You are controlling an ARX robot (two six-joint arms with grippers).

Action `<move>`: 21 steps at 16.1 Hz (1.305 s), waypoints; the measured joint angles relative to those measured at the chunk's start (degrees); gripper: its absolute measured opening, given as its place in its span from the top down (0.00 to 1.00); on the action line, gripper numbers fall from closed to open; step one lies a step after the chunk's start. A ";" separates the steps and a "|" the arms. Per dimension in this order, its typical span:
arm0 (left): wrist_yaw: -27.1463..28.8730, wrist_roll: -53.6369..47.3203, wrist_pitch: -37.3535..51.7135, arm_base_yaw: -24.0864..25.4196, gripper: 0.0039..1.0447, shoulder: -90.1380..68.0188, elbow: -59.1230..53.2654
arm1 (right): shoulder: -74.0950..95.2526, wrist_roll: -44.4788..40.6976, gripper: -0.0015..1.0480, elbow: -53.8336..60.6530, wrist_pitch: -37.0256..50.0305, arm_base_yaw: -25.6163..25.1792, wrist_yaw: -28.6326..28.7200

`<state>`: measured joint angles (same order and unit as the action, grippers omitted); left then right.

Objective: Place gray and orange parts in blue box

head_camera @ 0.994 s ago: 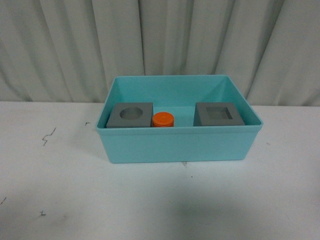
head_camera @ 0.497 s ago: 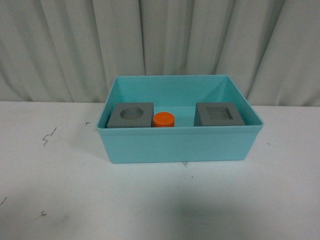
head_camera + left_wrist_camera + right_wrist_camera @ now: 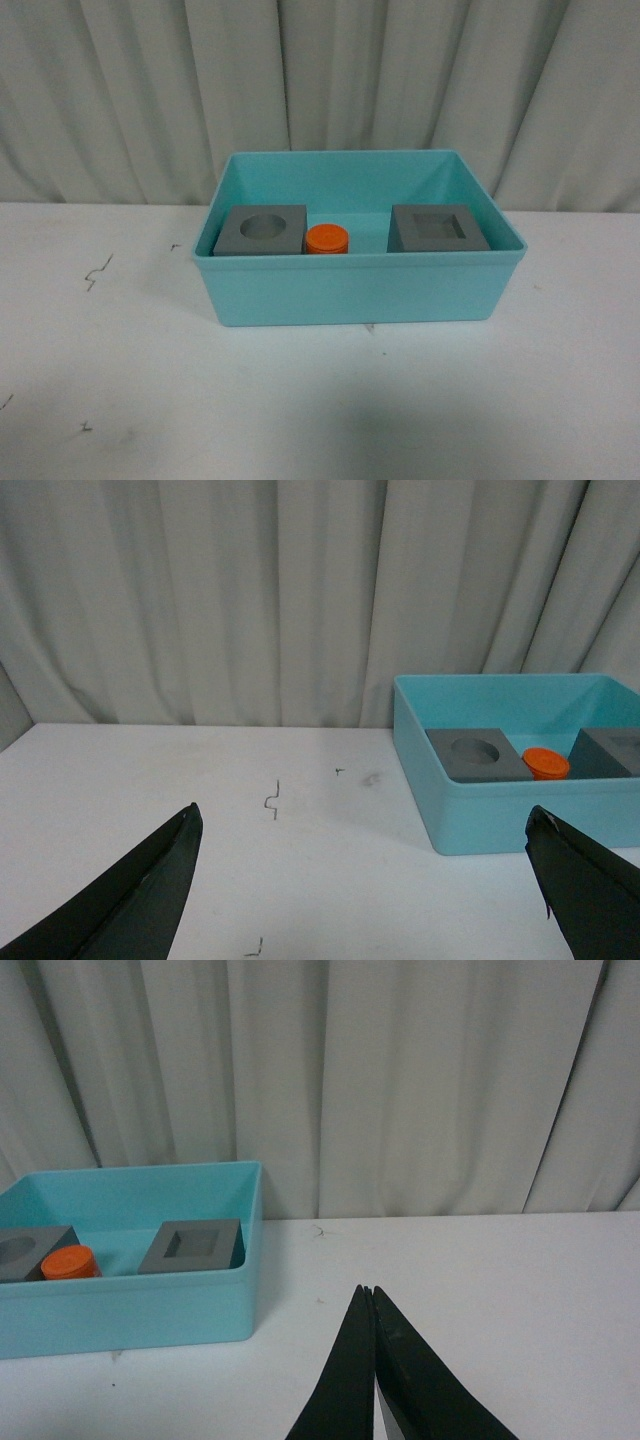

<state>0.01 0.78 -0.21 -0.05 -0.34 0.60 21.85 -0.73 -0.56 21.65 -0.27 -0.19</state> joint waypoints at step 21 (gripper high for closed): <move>0.00 0.02 0.02 0.00 0.06 0.00 0.00 | -21.64 0.09 0.53 -0.02 -21.86 0.00 0.09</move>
<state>0.01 0.80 -0.19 -0.05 -0.34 0.60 0.21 -0.64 -0.58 -0.21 -0.27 -0.10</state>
